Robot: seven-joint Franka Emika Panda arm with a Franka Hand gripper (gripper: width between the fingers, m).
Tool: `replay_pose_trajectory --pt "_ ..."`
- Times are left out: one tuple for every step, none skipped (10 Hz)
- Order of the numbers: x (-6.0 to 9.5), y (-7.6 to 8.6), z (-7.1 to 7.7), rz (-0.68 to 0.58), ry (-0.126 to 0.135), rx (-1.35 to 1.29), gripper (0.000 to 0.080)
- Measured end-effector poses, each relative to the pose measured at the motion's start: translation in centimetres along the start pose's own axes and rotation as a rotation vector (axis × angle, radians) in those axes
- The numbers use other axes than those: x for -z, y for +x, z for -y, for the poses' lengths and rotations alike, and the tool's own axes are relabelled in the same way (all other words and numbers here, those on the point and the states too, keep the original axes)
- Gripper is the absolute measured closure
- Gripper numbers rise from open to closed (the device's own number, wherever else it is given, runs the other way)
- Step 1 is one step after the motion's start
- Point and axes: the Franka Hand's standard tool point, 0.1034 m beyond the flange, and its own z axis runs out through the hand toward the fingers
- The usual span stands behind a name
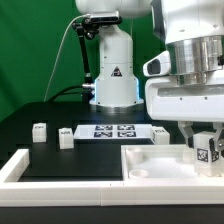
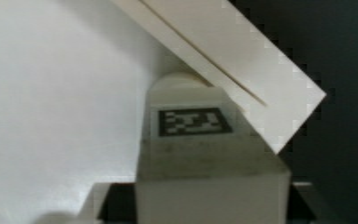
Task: Assemble one leg
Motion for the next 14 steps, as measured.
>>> replay_pose_trajectory --pt "0.03 -0.02 -0.04 -0.006 -0.003 -0.076 0.0501" --pt "0.03 -0.04 -0.07 -0.006 -0.005 -0.126 0.0501" --pt "0.04 -0.03 -0.12 -0.001 -0.008 -0.195 0.0501" --pt "0.02 -0.09 -0.15 0.002 -0.009 -0.269 0.0501" --pt "0.01 -0.14 -0.16 0.006 -0.009 -0.341 0.0501" --pt "0.01 -0.15 -0.16 0.006 -0.009 -0.347 0.0501" --pt "-0.06 -0.17 -0.19 0.006 -0.01 -0.334 0.0409" --pt "-0.07 -0.17 -0.2 0.006 -0.01 -0.285 0.0272" --pt "-0.02 -0.06 -0.18 0.007 -0.01 -0.261 0.0272" --pt "0.03 0.05 -0.15 0.006 -0.011 -0.201 0.0175" --pt "0.02 0.1 -0.17 0.005 -0.011 -0.058 0.0158" --pt "0.02 0.08 -0.16 0.006 -0.011 0.038 0.0158" --pt "0.03 0.1 -0.16 0.005 -0.011 0.121 0.0151" --pt "0.03 0.31 -0.25 0.004 -0.012 0.243 0.0151"
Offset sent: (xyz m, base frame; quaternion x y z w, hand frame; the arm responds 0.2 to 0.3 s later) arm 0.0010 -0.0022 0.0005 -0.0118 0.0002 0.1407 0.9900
